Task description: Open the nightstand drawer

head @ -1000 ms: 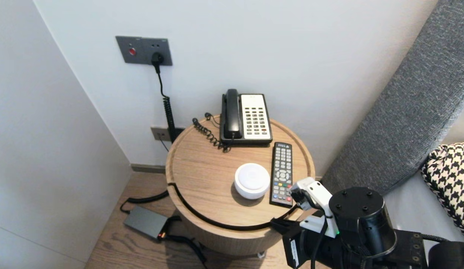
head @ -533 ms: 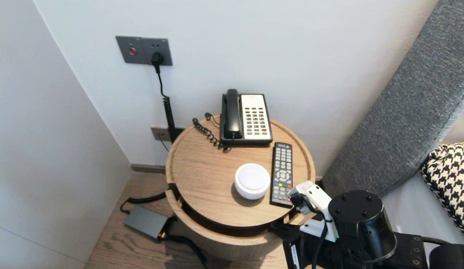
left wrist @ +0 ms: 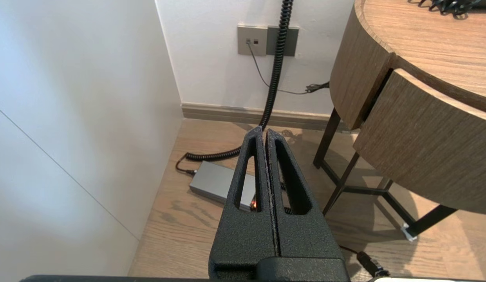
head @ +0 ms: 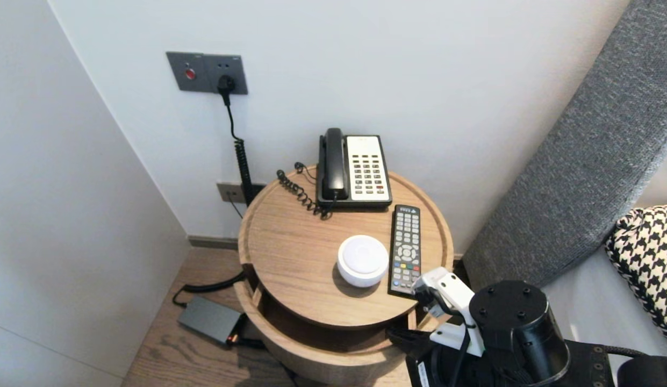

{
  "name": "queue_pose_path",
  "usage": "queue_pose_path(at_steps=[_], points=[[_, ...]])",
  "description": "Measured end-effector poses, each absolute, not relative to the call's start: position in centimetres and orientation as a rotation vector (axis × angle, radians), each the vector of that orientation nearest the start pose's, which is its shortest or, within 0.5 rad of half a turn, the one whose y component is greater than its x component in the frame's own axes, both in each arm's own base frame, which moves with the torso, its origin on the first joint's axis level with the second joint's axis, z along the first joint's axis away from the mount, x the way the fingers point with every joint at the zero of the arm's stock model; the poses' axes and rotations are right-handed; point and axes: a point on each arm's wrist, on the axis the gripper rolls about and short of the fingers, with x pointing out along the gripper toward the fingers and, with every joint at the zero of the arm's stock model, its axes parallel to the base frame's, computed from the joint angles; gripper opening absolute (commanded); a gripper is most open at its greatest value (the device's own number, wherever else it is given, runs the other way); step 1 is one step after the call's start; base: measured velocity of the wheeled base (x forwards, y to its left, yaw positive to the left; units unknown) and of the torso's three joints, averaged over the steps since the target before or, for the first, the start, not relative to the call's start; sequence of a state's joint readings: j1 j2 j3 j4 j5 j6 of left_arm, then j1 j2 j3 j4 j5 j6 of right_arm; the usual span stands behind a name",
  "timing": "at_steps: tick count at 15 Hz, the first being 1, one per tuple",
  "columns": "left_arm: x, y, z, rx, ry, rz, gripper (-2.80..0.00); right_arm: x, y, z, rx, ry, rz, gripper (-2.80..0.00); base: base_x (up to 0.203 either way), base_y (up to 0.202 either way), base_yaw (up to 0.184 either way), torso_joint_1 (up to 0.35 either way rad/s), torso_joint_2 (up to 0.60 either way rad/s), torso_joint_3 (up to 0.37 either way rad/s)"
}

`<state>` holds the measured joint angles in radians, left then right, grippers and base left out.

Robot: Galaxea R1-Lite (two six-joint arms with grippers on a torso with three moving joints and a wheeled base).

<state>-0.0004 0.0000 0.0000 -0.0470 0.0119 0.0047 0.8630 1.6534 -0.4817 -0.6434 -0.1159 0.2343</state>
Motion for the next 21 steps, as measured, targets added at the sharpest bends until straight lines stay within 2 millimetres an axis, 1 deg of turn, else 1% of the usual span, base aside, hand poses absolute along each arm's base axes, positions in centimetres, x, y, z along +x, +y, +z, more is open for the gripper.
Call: queue_pose_path(at_steps=[8, 14, 21], points=[[-2.3, 0.0, 8.0, 0.004, -0.047, 0.011, -2.8, 15.7, 18.9, 10.6, -0.081, 0.625, 0.676, -2.8, 0.0, 0.0, 0.0, 0.0, 0.0, 0.0], [-2.3, 0.0, 8.0, 0.004, -0.047, 0.011, -2.8, 14.9, 19.1, 10.3, -0.097, 0.638, 0.705, -2.8, 0.0, 0.0, 0.0, 0.0, 0.0, 0.0], [-2.3, 0.0, 8.0, 0.004, -0.047, 0.011, -2.8, 14.5, 18.9, 10.1, -0.114, 0.645, 0.711, -2.8, 0.0, 0.0, 0.0, 0.0, 0.0, 0.0]])
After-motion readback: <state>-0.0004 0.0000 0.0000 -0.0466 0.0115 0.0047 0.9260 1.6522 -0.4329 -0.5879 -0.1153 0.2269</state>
